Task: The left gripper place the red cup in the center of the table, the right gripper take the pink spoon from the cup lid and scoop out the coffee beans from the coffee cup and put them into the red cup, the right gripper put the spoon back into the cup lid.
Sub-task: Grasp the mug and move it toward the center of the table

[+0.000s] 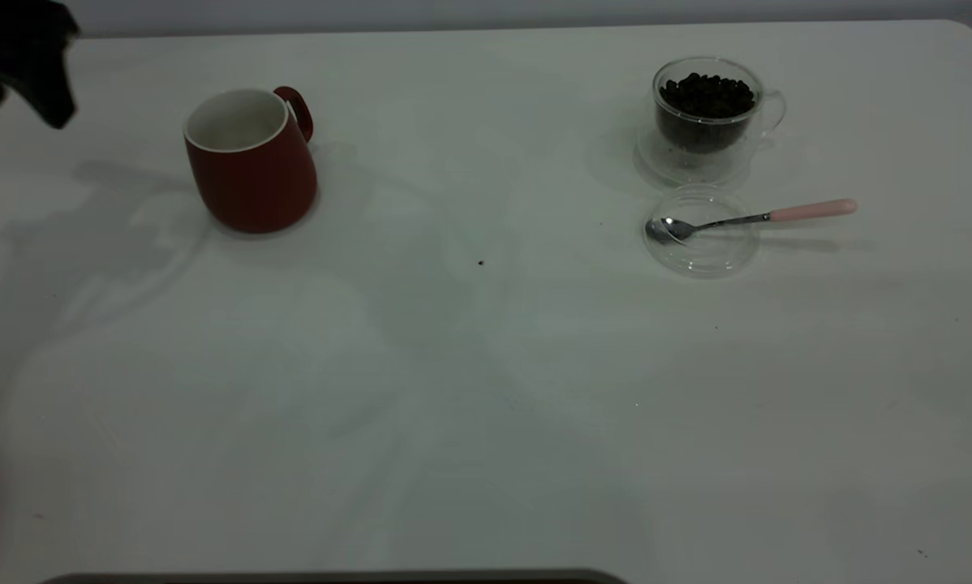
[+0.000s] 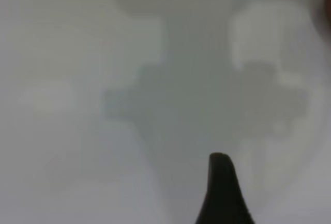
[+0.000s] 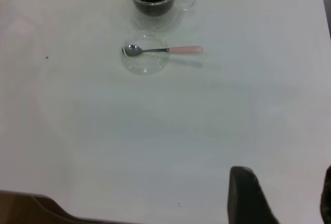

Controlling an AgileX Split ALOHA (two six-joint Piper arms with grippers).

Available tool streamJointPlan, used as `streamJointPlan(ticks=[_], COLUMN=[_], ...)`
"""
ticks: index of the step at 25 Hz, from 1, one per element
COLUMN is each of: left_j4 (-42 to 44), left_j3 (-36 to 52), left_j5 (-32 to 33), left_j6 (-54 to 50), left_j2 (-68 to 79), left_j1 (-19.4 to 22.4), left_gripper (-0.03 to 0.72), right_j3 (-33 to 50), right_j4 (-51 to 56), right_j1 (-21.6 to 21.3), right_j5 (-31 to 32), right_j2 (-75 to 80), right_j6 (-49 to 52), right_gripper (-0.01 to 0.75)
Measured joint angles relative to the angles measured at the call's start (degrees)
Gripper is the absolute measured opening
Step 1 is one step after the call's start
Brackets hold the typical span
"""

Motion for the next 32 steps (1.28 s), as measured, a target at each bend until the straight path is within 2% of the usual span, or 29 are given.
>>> streamJointPlan(ticks=[4,15,20,27,32], left_j4=[-0.03,-2.84,-12.83,-29.93,-37.05], left_j3=[-5.03,-5.86,-5.91,-5.91,-5.91], left_j5=[-2.62,-8.45,-10.41,-8.07,-6.34], left_j6=[8.72,42.84,55.77,77.3,84.49], left_j2=[5.71,12.31,12.31,12.31,12.31], left_j1=[-0.11,-1.79,-1.89,-2.59,-4.75], left_gripper=[0.587,0.587,0.587,0.587,0.587], right_j3=[0.0,0.0,0.0,0.0,0.0], right_j4=[0.0,0.0,0.0,0.0,0.0], right_j1=[0.0,0.0,0.0,0.0,0.0], right_j5=[0.0,0.04,0.04,0.04,0.04], right_j2=[-0.05,-0.05,-0.05,-0.05,-0.05], right_j6=[0.0,0.0,0.0,0.0,0.0], right_gripper=[0.382,0.382,0.382,0.382,0.382])
